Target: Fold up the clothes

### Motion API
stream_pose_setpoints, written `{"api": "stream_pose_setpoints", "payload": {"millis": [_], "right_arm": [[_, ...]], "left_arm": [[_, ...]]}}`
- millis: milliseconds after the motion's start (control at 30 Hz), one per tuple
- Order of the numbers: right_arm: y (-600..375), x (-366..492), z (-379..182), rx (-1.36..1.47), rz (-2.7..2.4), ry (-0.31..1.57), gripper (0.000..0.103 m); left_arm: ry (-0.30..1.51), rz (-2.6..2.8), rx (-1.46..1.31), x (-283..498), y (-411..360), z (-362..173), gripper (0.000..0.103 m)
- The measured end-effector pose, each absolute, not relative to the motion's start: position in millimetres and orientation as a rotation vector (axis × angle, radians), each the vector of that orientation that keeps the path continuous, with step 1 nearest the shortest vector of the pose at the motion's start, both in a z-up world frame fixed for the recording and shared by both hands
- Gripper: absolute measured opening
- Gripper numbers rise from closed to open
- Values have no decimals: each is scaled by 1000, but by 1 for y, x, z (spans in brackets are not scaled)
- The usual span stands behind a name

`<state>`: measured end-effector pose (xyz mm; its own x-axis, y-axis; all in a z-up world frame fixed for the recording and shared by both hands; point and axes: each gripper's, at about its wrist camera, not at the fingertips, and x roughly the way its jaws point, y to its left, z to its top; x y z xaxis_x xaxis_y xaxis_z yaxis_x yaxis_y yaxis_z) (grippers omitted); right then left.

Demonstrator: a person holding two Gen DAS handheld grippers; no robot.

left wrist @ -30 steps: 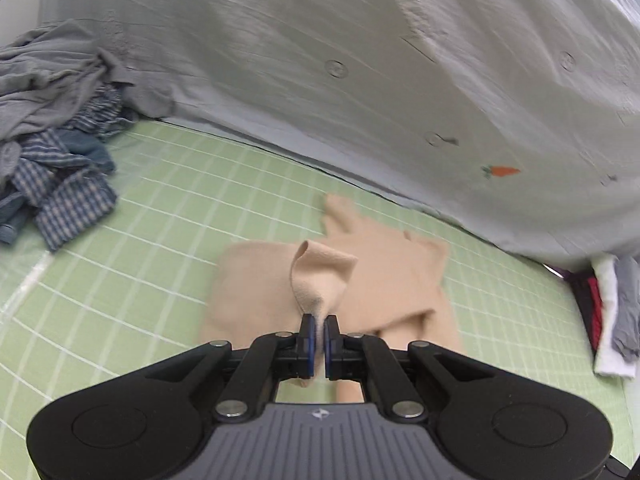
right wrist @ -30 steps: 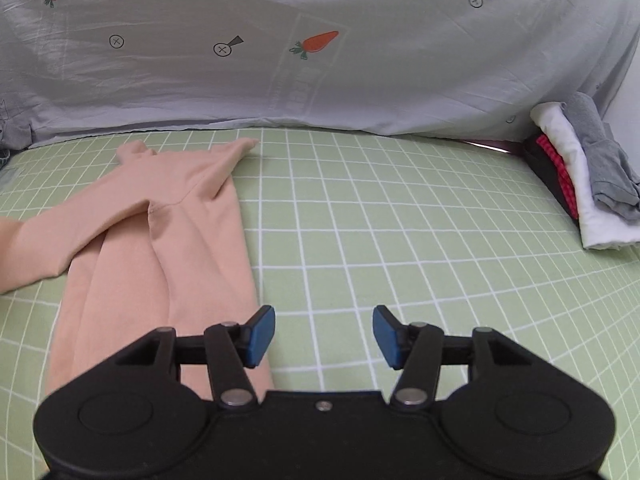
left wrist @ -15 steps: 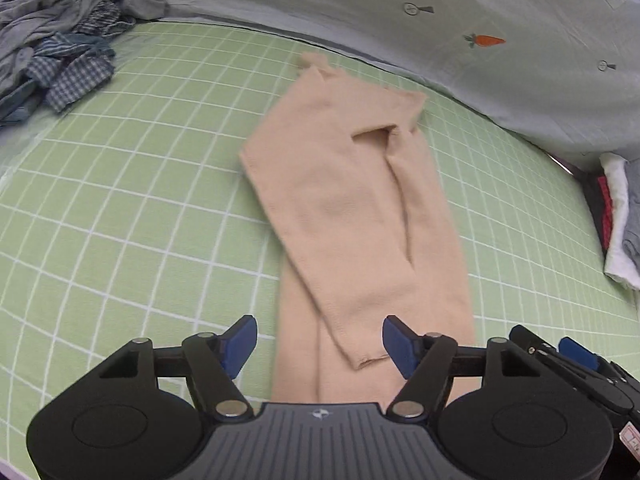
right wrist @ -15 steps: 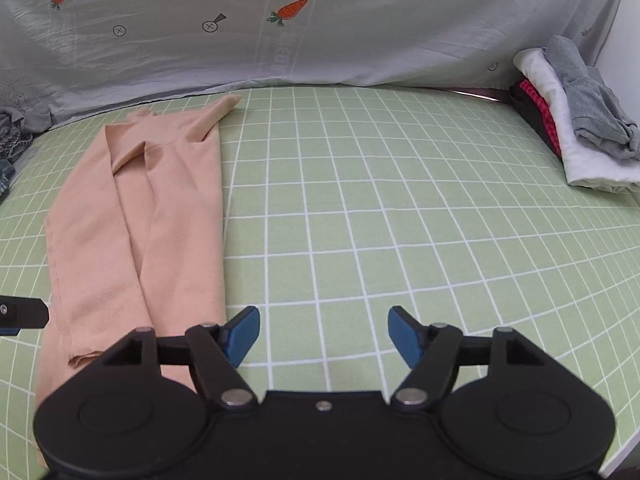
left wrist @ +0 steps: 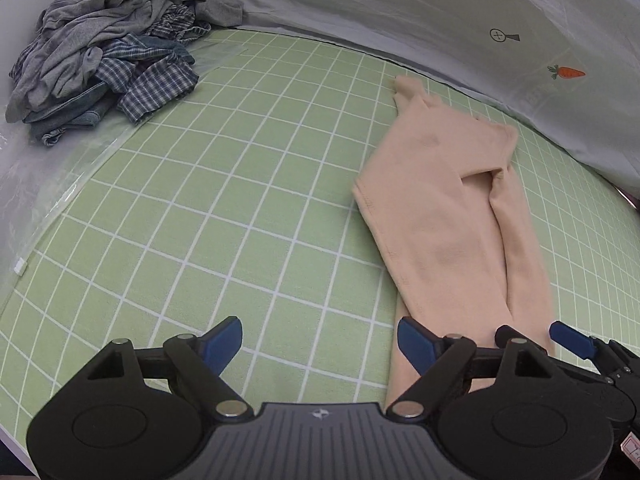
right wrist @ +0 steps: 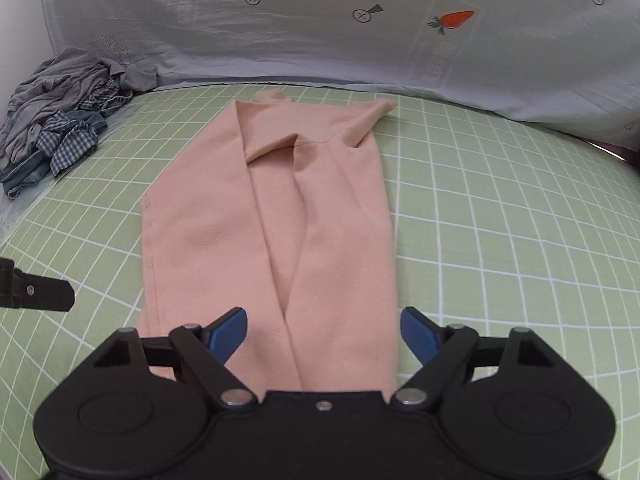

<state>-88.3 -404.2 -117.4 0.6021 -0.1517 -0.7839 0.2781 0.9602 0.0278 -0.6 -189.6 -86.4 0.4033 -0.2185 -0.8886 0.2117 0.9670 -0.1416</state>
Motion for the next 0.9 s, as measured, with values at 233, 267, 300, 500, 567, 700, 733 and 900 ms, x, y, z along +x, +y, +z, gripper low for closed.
{"api": "stream_pose_setpoints", "payload": {"millis": [233,267,300,500,567,700,733,900], "right_arm": [[-385,-88,-127,151,-154,935,40],[-385,-90,-127,153,-149,931,26],[-384,-92,-125,145,-147,926,18],[-375,-109,-108,104,-166,860,4],[-372,-116,-101,105,-185,832,4],[-368,-135,-94,143,-230,799,4],[-367,-140,-93,150,-240,797,4],[-364,-167,-95,178,-286,797,4]], "left_arm": [[1156,-322,20,-12,-187,-96,85],[1157,-322,29,-14,-187,-96,85],[1151,-323,34,-16,-186,-95,85],[1107,-380,65,-32,-184,-84,85],[1099,-400,77,-39,-182,-82,85],[1097,-423,91,-54,-177,-81,85],[1099,-426,92,-57,-176,-81,85],[1111,-452,94,-72,-178,-85,85]]}}
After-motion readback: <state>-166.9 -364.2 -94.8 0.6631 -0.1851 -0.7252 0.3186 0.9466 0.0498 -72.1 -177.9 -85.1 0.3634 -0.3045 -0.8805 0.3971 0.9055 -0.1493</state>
